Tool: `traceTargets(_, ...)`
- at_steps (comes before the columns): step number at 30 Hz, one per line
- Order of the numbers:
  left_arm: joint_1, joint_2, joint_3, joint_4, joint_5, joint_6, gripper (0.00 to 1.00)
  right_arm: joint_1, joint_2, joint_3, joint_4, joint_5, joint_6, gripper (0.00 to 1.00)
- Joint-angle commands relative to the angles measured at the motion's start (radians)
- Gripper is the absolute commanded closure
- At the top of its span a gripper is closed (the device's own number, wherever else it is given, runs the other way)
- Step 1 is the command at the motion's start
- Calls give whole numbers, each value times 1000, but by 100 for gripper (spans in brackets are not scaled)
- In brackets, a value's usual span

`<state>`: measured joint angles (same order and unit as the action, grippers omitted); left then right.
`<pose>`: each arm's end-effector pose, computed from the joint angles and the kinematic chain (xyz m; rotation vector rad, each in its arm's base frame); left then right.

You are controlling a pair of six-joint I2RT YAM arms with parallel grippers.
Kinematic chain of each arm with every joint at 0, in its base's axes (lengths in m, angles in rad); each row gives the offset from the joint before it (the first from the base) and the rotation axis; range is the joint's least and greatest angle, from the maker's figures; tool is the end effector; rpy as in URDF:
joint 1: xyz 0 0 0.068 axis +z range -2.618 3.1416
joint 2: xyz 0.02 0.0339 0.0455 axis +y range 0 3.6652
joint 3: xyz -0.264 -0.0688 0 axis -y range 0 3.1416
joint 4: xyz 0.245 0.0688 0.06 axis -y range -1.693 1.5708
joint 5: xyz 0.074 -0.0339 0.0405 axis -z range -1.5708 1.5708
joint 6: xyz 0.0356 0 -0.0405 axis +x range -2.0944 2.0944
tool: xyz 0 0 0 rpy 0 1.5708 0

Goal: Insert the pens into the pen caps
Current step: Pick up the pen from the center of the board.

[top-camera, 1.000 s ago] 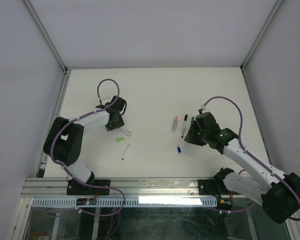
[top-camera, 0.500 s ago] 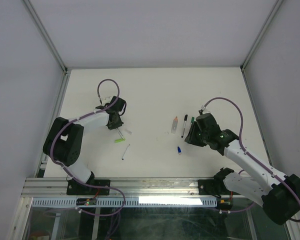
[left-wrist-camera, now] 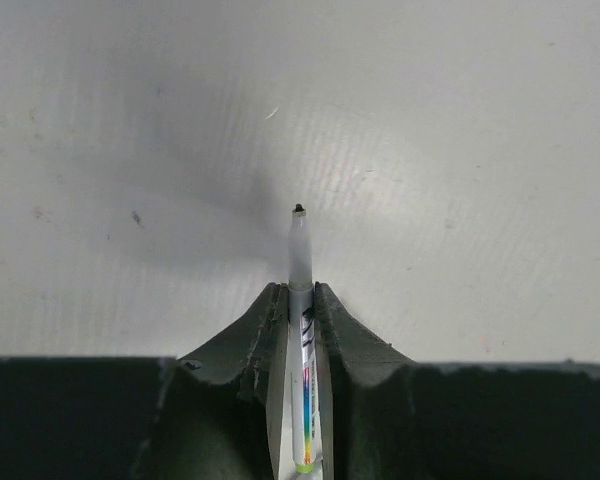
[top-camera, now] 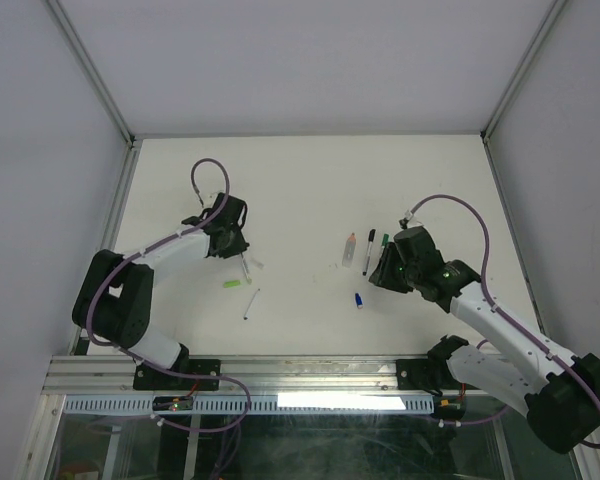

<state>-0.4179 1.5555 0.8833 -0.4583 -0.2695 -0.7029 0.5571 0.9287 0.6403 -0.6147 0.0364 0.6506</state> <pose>0.2700 -0.1095 0.1739 -0.4523 2.5909 -0.0108 0.1549 0.0950 0.2267 0.1344 2.5300 0.4610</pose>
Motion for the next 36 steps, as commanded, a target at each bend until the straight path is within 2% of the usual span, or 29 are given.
traceTargets(1, -2, -79, -4, 83, 103, 15, 84, 5, -21, 0, 46, -33, 18, 65)
traceTargets(6, -56, -119, -8, 103, 172, -20, 84, 14, -34, -27, 144, -85, 63, 65)
traceTargets(12, -186, -115, 26, 127, 202, -86, 83, 66, -41, -126, 429, -167, 149, 59)
traceTargets(17, -306, -59, 70, 155, 224, -137, 84, 164, 35, -164, 615, -169, 160, 51)
traceTargets(22, -372, -19, 97, 185, 240, -176, 84, 267, 134, -181, 764, -140, 164, 49)
traceTargets(26, -407, 0, 117, 191, 239, -187, 84, 306, 204, -183, 840, -115, 185, 49)
traceTargets(36, -440, 3, 117, 198, 250, -198, 84, 314, 338, -140, 886, -102, 197, 50)
